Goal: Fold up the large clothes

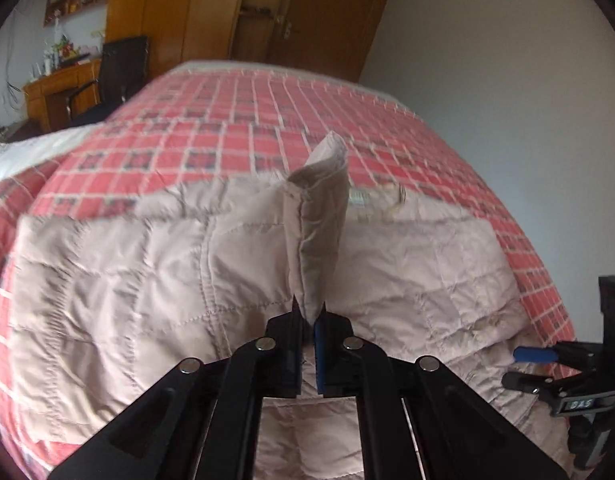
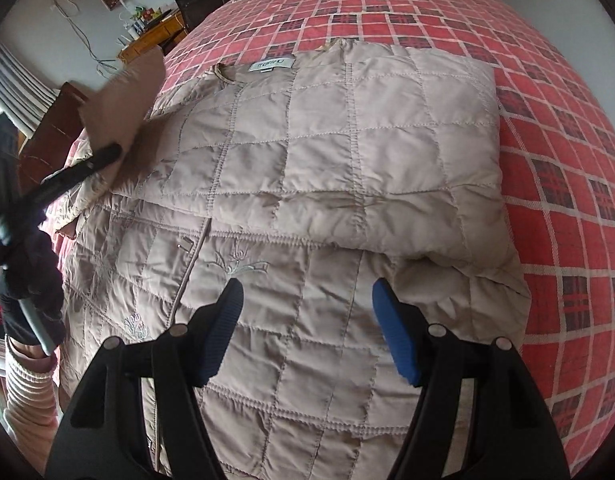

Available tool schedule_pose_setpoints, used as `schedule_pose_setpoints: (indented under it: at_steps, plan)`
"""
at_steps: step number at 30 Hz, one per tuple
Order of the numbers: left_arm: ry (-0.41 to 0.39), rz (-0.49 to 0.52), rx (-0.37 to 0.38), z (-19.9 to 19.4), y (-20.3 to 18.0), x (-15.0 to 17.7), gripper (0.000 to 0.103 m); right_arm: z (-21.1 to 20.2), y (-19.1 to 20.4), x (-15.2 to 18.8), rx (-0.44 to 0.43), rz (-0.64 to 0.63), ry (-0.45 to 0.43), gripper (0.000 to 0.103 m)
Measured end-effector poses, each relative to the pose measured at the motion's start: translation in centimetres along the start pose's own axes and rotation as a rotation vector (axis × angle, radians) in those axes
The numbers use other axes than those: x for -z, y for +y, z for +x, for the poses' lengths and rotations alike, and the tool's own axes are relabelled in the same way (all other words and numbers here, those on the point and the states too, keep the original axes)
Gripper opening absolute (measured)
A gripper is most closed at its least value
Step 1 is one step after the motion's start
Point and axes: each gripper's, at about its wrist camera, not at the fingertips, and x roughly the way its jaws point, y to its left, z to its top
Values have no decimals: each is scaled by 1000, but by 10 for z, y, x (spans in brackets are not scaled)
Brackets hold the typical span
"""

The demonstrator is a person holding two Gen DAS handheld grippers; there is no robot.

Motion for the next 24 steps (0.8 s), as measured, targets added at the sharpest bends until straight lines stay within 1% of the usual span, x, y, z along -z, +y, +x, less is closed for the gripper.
schedule_pose_setpoints:
  at_steps: [1, 2, 3, 4, 6, 8, 10, 11, 12, 13, 15, 16, 17, 19, 20, 22, 23, 24]
  plan:
    - [22, -3, 13, 7, 0, 3, 5, 0, -1, -1, -2, 5, 0, 67]
    - [47, -7, 42, 12, 2, 7, 7, 0, -2, -2, -3, 9, 0, 67]
    - [73, -9, 78, 15, 1, 12, 15, 0, -2, -3, -6, 10, 0, 67]
    - [98, -13, 113, 18, 2, 15, 18, 0, -1, -4, -8, 11, 1, 67]
    - [124, -6, 176, 16, 2, 22, 32, 0, 3, -8, -21, 4, -2, 67]
    - [131, 13, 268, 2, 0, 30, 35, 0, 9, -15, -44, -4, -4, 67]
    - [96, 31, 304, -21, 1, 34, 37, 1, 16, -22, -72, -12, 1, 67]
    - [70, 38, 301, -32, 4, 34, 40, 2, 21, -26, -86, -18, 3, 67]
    - [40, 43, 275, -42, 7, 33, 43, 3, 27, -32, -98, -28, 7, 67]
    - [10, 43, 232, -52, 14, 30, 44, 4, 35, -38, -106, -43, 11, 67]
    - [-28, 39, 109, -65, 32, 25, 45, 9, 47, -49, -123, -66, 20, 67]
    - [-30, 30, 36, -65, 43, 24, 45, 13, 53, -55, -139, -67, 27, 67]
    - [-19, 16, -15, -61, 53, 22, 45, 16, 57, -59, -152, -68, 32, 67]
    - [13, -26, -78, -50, 73, 24, 45, 25, 66, -71, -186, -69, 47, 67]
    - [42, -50, -92, -40, 83, 27, 44, 32, 72, -78, -196, -72, 58, 67]
    - [91, -88, -71, -24, 100, 33, 44, 43, 79, -87, -196, -74, 73, 67]
    - [99, -101, -64, -17, 104, 37, 44, 50, 82, -92, -196, -68, 82, 67]
    - [89, -97, -61, -15, 105, 40, 45, 55, 83, -97, -203, -62, 88, 67]
